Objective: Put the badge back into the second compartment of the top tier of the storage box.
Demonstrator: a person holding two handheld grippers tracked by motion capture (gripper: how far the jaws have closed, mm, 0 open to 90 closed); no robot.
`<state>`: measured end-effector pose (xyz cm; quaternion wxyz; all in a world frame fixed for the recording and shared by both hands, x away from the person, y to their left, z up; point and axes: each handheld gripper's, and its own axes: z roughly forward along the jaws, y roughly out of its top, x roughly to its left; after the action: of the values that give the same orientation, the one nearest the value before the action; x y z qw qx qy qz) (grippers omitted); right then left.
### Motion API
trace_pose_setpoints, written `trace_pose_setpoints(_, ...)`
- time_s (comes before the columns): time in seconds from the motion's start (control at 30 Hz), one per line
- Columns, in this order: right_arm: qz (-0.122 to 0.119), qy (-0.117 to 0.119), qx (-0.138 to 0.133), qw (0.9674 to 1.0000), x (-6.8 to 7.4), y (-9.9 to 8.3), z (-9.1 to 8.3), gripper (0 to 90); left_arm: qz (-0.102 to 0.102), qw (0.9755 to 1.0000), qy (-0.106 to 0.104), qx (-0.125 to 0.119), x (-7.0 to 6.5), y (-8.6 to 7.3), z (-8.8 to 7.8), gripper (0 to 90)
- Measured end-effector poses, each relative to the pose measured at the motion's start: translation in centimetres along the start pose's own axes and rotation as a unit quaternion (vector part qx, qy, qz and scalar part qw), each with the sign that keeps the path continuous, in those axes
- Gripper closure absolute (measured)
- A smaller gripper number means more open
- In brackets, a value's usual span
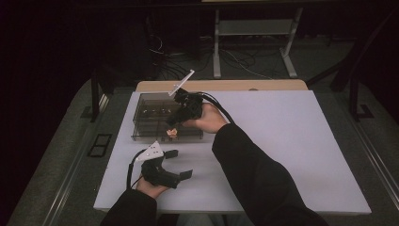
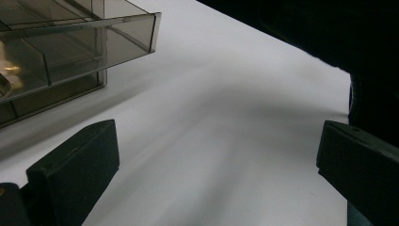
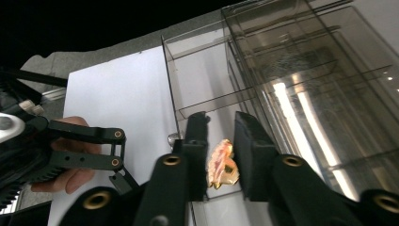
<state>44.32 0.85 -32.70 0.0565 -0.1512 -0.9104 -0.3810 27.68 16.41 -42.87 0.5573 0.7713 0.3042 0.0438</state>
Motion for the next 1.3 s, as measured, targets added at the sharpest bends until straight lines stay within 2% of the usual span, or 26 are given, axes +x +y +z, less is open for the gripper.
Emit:
trace_pose_setpoints(0.37, 0.012, -0.019, -0.011, 0.9997, 0.3, -1.0, -2.4, 41.0, 0.001, 1.0, 0.0, 0.001, -0.1, 0.0, 0.0, 0.0)
trace_pose_setpoints(0.7, 0.045, -0.032, -0.043, 0.9976, 0.2, -3.9, -5.0, 20.5, 0.001, 1.0, 0.0, 0.003, -0.1, 0.0, 0.1, 0.0)
trace_pose_setpoints(0.87, 0.06, -0.046, -0.06, 0.9953, 0.3, -5.4, -6.7, 17.3, 0.005, 1.0, 0.001, 0.004, 0.0, 0.0, 0.1, 0.0)
trace_pose_setpoints(0.9, 0.07, -0.044, -0.062, 0.9947, 0.4, -5.7, -7.0, 13.7, 0.003, 1.0, 0.0, 0.004, -0.1, 0.0, 0.1, 0.0)
trace_pose_setpoints(1.0, 0.073, -0.052, -0.064, 0.9939, 0.4, -6.6, -7.8, 11.2, 0.002, 1.0, 0.001, 0.004, -0.1, -0.1, 0.1, 0.0)
trace_pose_setpoints(1.1, 0.077, -0.051, -0.079, 0.9926, 0.4, -7.5, -8.7, 9.3, 0.002, 1.0, 0.001, 0.005, 0.0, -0.1, 0.1, 0.0)
trace_pose_setpoints(1.17, 0.084, -0.06, -0.081, 0.9914, 0.4, -8.0, -9.2, 0.0, 0.001, 1.0, 0.001, 0.004, -0.1, -0.1, 0.1, 0.0)
trace_pose_setpoints(1.3, 0.088, -0.063, -0.083, 0.9906, 0.5, -9.0, -10.0, 0.0, 0.005, 1.0, 0.002, 0.006, 0.0, -0.1, 0.1, 0.0)
